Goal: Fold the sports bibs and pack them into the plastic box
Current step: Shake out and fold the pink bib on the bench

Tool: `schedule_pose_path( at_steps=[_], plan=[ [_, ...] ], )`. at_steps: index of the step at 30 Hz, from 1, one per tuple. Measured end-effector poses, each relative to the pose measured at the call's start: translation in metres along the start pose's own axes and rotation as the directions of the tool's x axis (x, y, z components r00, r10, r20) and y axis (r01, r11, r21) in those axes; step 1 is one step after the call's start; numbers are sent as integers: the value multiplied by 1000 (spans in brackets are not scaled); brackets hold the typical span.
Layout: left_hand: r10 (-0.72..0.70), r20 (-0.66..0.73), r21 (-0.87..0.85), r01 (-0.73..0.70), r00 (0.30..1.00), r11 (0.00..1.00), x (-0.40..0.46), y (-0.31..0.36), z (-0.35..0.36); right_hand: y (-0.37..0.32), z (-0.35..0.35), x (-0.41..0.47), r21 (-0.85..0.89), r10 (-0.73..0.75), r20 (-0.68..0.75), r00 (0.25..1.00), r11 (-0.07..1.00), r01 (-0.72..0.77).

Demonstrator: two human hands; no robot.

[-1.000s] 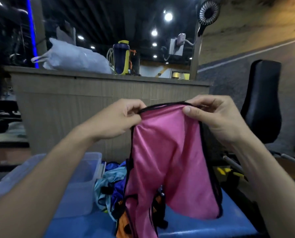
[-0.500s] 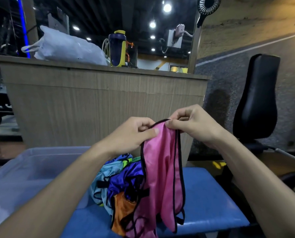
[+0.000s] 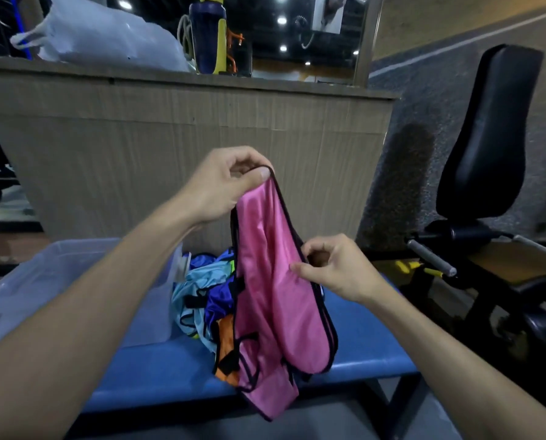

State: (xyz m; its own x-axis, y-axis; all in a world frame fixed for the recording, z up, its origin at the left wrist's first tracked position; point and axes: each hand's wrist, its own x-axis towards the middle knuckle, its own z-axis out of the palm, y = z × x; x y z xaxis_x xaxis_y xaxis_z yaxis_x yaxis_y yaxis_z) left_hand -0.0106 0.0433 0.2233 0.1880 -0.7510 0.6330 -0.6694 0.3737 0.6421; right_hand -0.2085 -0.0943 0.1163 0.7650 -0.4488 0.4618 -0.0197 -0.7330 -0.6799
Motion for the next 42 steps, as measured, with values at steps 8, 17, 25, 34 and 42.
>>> schedule_pose_path(
  at_steps=[8,17,25,34,42],
  plan=[
    [-17,-121,-26,14,992,1000,3,-22,-39,47,5,-38,21,133,44,990,991,-134],
    [-57,124,53,51,991,997,-23,-37,-57,55,-53,-34,207,222,-107,969,958,-197],
    [-173,322,252,92,931,963,-40,-45,-72,39,-107,-9,79,214,-144,966,976,-205],
    [-48,186,526,-58,981,849,-51,-48,-61,11,-134,-2,-113,146,-28,989,982,-149],
    [-128,269,565,-49,954,823,-58,-42,-60,8,-142,-11,16,112,-81,990,994,-111]
  ],
)
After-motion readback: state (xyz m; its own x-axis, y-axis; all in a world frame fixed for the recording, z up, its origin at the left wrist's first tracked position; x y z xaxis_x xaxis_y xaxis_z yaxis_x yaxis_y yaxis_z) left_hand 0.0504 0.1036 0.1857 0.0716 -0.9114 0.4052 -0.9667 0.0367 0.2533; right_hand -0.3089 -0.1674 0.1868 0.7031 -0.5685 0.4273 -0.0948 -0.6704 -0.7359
